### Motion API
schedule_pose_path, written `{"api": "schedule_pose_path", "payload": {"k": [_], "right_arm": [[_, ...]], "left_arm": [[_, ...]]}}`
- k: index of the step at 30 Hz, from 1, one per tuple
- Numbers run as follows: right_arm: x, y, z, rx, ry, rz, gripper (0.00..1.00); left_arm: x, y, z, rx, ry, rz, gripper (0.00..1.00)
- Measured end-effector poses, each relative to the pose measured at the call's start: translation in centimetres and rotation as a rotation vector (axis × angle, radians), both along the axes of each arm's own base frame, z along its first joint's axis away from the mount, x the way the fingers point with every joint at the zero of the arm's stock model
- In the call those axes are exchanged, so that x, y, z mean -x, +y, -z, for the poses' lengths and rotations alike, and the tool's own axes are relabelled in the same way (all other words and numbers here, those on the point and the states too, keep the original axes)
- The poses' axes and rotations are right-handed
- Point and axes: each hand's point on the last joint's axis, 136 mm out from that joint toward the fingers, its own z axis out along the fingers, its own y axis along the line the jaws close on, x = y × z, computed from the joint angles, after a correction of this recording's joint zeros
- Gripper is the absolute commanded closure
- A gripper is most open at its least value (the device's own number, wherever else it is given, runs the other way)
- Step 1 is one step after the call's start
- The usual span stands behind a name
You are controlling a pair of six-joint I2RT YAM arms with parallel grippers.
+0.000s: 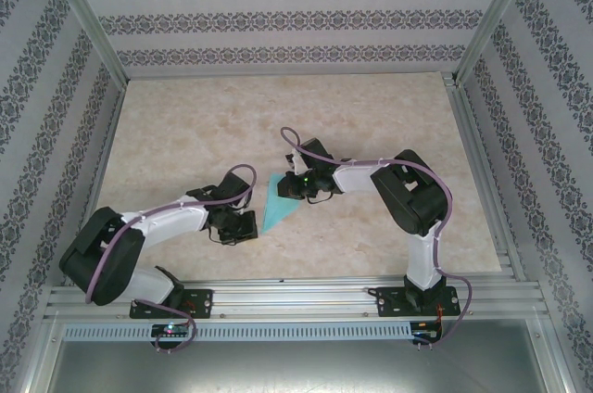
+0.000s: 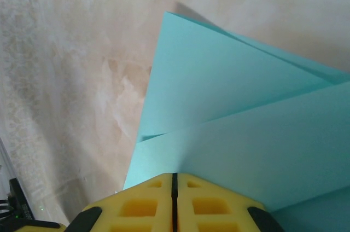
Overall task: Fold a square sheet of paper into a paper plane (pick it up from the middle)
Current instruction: Fourth fold the wing at the center of the table.
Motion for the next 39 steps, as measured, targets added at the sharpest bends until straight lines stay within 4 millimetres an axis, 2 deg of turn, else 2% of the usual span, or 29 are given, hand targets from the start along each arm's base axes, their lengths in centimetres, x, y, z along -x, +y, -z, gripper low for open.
{"api": "schedule_pose_path", "payload": {"k": [3, 8, 13, 18, 23, 31, 35, 39], "right_arm": [[0.3, 0.1, -0.1, 0.007, -0.030, -0.059, 0.90], [1.1, 0.6, -0.2, 0.057, -0.074, -0.196, 0.89], [2.5, 0.8, -0.1, 0.100, -0.081, -0.267, 0.88], [2.5, 0.6, -0.2, 0.124, -0.084, -0.251, 0.85], [2.1, 0.5, -0.7, 0.125, -0.082, -0.203, 0.84], [1.0, 1.0, -3.8, 0.028, -0.122, -0.106, 0.79], [0.5, 0.3, -4.5, -0.018, -0.117, -0.047, 0.77], [0.8, -1.0, -4.0, -0.043, -0.079, 0.007, 0.76]], "left_arm": [[-0.2, 0.7, -0.9, -0.025, -0.030, -0.017, 0.88], [-2.0, 0.6, -3.0, -0.028, -0.115, -0.038, 0.86], [-3.2, 0.6, -3.9, -0.042, -0.160, -0.060, 0.85], [-4.0, 0.6, -4.5, -0.050, -0.185, -0.079, 0.84], [-5.4, 0.1, -5.9, -0.027, -0.203, -0.112, 0.83], [-6.8, 0.1, -5.9, -0.027, -0.171, -0.205, 0.79], [-7.5, 0.1, -6.0, -0.022, -0.158, -0.244, 0.75], [-8.9, -0.6, -6.8, -0.013, -0.168, -0.252, 0.72]]}}
